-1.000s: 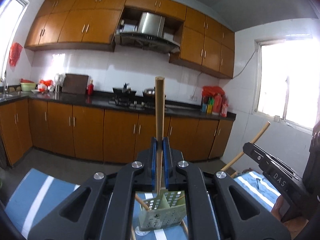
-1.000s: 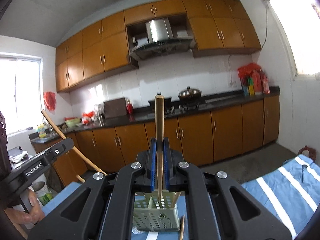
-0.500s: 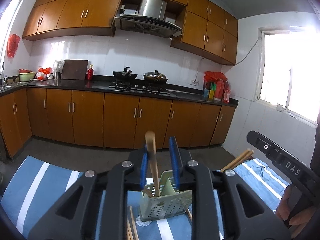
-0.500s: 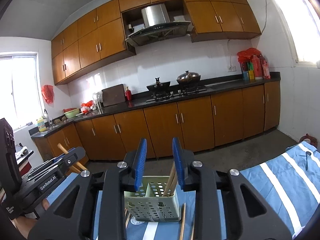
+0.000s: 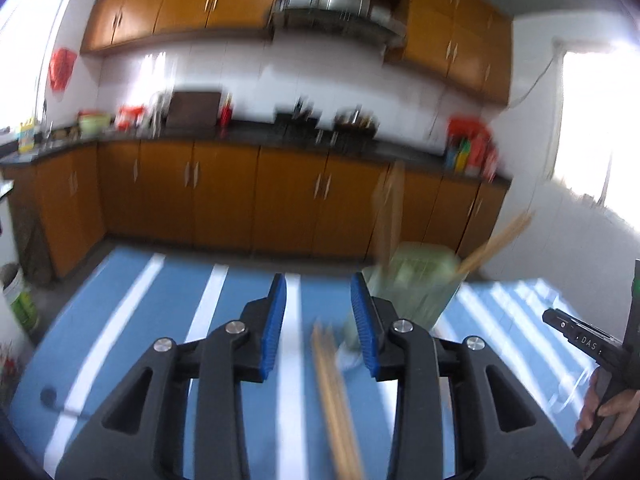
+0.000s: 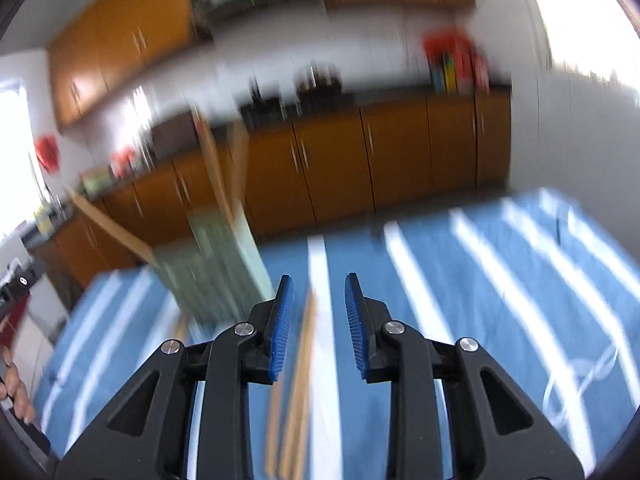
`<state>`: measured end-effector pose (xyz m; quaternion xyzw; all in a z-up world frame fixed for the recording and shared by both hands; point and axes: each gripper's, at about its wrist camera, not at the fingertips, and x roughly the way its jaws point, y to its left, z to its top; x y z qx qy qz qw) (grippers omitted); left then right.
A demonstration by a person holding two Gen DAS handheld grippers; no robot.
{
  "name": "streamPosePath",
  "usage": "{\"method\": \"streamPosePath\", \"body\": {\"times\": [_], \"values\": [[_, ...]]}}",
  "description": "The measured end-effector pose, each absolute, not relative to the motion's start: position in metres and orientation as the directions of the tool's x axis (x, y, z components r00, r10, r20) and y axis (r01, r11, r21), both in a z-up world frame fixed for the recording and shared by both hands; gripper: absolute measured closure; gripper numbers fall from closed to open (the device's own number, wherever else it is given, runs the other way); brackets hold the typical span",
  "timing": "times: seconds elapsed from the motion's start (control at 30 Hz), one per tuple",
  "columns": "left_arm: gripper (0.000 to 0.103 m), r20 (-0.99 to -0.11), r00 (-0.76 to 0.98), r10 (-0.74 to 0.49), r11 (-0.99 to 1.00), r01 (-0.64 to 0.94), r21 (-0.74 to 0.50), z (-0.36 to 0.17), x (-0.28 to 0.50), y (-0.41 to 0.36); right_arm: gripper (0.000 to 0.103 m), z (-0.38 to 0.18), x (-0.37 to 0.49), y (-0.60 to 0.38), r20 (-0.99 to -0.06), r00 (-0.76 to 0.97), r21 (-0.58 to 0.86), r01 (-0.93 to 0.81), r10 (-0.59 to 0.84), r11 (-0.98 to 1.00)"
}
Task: Organize utensils
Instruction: 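Move both open tools back down toward the loose chopsticks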
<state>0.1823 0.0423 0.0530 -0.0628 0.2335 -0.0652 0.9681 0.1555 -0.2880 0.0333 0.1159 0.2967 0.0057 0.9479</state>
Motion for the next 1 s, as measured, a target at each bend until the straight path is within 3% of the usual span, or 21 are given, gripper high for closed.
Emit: {"method": "streamPosePath", "body": {"times": [0.1, 0.27, 0.4, 0.5, 0.63, 1.0], "values": [[0.069, -0.573, 0.803, -0.161, 0.983, 0.077, -0.169, 0.006, 0.188, 0.049, 0.085, -0.023, 0.164, -0.279, -0.696, 0.701, 0.259, 0.039, 0.159, 0.965], [0.069, -0.657, 0.731, -0.186, 0.979, 0.081, -0.187, -0.034, 0.184, 0.05, 0.086, -0.062, 0.167, -0.256, -0.759, 0.619, 0.256, 0.0, 0.201, 0.967], [0.069, -0.685, 0.7, -0.202, 0.976, 0.088, -0.199, -0.046, 0.185, 0.046, 0.088, -0.073, 0.168, -0.244, -0.779, 0.597, 0.23, -0.012, 0.192, 0.973], [0.069, -0.699, 0.68, -0.219, 0.973, 0.099, -0.208, -0.05, 0.189, 0.041, 0.096, -0.07, 0.166, -0.247, -0.779, 0.605, 0.198, -0.013, 0.165, 0.98], [0.074, -0.714, 0.652, -0.254, 0.966, 0.133, -0.223, -0.056, 0.193, 0.031, 0.096, -0.069, 0.167, -0.258, -0.776, 0.622, 0.168, 0.052, 0.1, 0.984], [0.087, -0.775, 0.583, -0.243, 0.969, 0.179, -0.17, -0.077, 0.201, 0.004, 0.096, -0.072, 0.166, -0.265, -0.768, 0.634, 0.163, 0.049, 0.095, 0.985]]}}
